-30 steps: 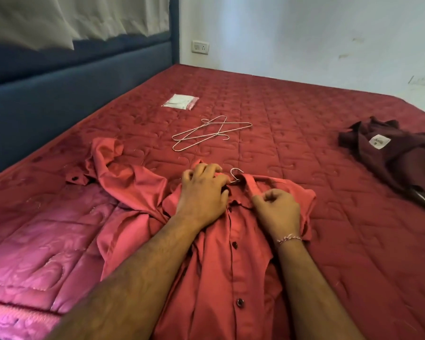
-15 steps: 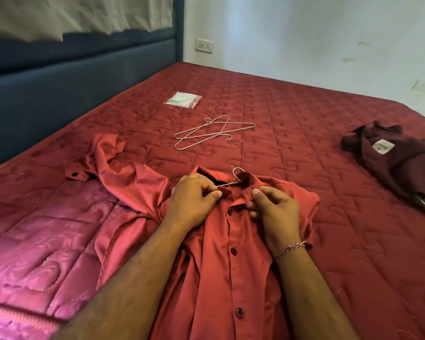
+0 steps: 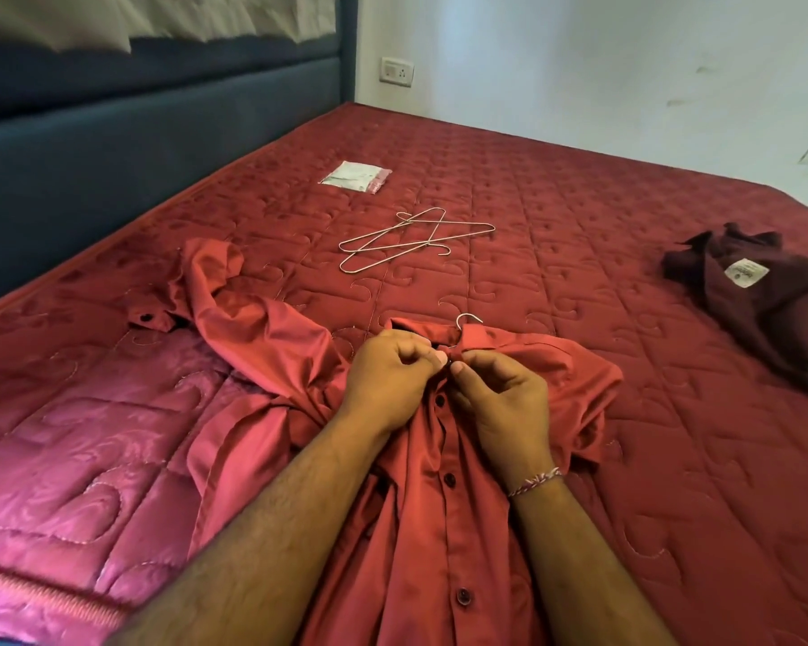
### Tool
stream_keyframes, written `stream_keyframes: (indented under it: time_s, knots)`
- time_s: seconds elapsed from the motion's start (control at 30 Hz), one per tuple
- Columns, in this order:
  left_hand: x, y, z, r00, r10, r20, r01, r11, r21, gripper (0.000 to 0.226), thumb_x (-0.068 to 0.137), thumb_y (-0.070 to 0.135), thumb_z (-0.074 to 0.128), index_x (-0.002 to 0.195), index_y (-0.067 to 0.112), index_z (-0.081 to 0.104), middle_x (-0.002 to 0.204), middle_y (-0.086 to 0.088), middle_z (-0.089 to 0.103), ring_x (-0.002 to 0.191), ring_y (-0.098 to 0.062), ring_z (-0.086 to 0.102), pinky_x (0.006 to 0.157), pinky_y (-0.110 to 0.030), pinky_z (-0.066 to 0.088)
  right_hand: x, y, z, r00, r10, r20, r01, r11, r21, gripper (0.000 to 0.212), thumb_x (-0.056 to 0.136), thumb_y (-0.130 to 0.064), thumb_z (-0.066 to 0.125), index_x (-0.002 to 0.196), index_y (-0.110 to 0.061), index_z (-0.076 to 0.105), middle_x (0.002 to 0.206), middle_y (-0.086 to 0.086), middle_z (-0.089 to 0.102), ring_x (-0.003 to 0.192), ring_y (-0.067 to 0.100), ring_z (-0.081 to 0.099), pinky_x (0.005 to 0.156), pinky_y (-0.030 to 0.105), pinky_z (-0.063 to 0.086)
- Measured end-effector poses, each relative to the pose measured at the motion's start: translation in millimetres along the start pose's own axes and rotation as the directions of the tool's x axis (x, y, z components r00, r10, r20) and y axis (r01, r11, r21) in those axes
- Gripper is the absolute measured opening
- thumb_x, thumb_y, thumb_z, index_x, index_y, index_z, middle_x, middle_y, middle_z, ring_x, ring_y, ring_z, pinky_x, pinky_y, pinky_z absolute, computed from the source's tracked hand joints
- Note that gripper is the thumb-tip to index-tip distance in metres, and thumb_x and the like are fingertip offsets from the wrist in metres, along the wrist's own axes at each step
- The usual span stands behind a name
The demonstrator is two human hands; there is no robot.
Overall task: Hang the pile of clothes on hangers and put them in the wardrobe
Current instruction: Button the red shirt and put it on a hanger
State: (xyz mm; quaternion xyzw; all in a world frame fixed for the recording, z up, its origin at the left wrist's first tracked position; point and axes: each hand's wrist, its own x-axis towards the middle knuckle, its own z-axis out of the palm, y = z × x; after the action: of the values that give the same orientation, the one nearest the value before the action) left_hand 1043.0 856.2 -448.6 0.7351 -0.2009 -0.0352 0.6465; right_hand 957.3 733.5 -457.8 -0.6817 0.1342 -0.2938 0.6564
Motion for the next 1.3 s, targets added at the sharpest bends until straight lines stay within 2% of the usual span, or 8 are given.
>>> stream_keyframes:
  time_s: [0.27,0.37,0.47,0.63,0.77,0.87,1.07,1.3]
  knots:
    - [3,-1,1,0.994,-0.110,0.027,0.109,0.994,0.024,0.031,0.086,0.013,0.078,0.059,0.027,0.073,0.086,0.008,0.071,0.091,-0.018,0.070,0.094,-0.044,0.055,0,7,6,0.981,-0.193,-0.005,0.188,0.962,-0.200,0.014,0.088,0.002,0.076,0.095,-0.011,0.077,0.088,-0.002,0.078,0.076,0.008,0.072,0.071,0.023,0.056]
    - [2,5,-1,0.988,-0.147,0.052,0.145,0.989,0.038,0.014,0.072,0.031,0.071,0.068,0.018,0.076,0.084,-0.008,0.075,0.087,-0.029,0.073,0.087,-0.051,0.057,1,12,6,0.963,-0.268,0.000,0.253,0.909,-0.331,0.013,0.086,-0.004,0.079,0.097,-0.012,0.078,0.093,-0.004,0.077,0.085,0.012,0.074,0.079,0.033,0.059]
    - [3,5,-1,0.984,-0.161,0.076,0.157,0.986,0.061,0.023,0.067,0.035,0.067,0.078,0.016,0.077,0.087,-0.018,0.074,0.074,-0.022,0.067,0.084,-0.055,0.057,0,12,6,0.958,-0.287,0.000,0.264,0.884,-0.386,0.013,0.084,-0.013,0.080,0.096,-0.015,0.079,0.093,-0.007,0.078,0.087,0.012,0.074,0.084,0.040,0.061]
    - [7,3,-6,0.983,-0.100,0.153,0.058,0.964,0.261,0.015,0.067,0.037,0.062,0.075,0.035,0.074,0.080,-0.004,0.074,0.082,-0.022,0.071,0.083,-0.047,0.056,-2,5,10,0.970,-0.244,-0.014,0.213,0.870,-0.444,0.017,0.079,-0.010,0.084,0.085,-0.025,0.078,0.082,-0.015,0.076,0.077,0.005,0.072,0.077,0.035,0.061]
    - [8,-4,-9,0.970,-0.007,0.242,-0.081,0.932,0.353,0.035,0.069,0.041,0.053,0.077,0.011,0.072,0.083,-0.009,0.071,0.083,-0.026,0.069,0.080,-0.049,0.056,-6,0,13,0.963,-0.269,-0.019,0.214,0.805,-0.554,0.025,0.077,-0.008,0.079,0.078,-0.032,0.074,0.075,-0.023,0.072,0.074,-0.002,0.070,0.076,0.023,0.057]
    - [0,-7,-8,0.979,0.045,0.200,-0.125,0.904,0.408,0.029,0.073,0.049,0.050,0.078,0.030,0.070,0.090,0.010,0.068,0.093,-0.017,0.066,0.088,-0.046,0.054,-6,-1,14,0.963,-0.264,-0.047,0.190,0.795,-0.576,0.020,0.077,-0.009,0.077,0.077,-0.029,0.075,0.073,-0.022,0.071,0.073,-0.002,0.069,0.073,0.020,0.055]
    - [-8,-4,-10,0.959,0.110,0.263,-0.226,0.854,0.469,0.052,0.080,0.048,0.055,0.132,0.051,0.060,0.124,0.019,0.059,0.121,-0.012,0.049,0.104,-0.045,0.040,-6,-2,8,0.970,-0.224,-0.096,0.138,0.828,-0.544,0.014,0.077,-0.011,0.077,0.076,-0.025,0.074,0.070,-0.015,0.072,0.067,0.003,0.068,0.067,0.023,0.055]
    - [-6,-11,-5,0.962,0.154,0.224,-0.251,0.822,0.511,0.028,0.092,0.037,0.071,0.120,0.043,0.071,0.117,0.021,0.063,0.119,-0.011,0.048,0.096,-0.039,0.032,-6,-2,7,0.972,-0.196,-0.133,0.095,0.838,-0.537,0.011,0.077,-0.013,0.076,0.076,-0.023,0.072,0.064,-0.008,0.070,0.059,0.009,0.066,0.062,0.027,0.054]
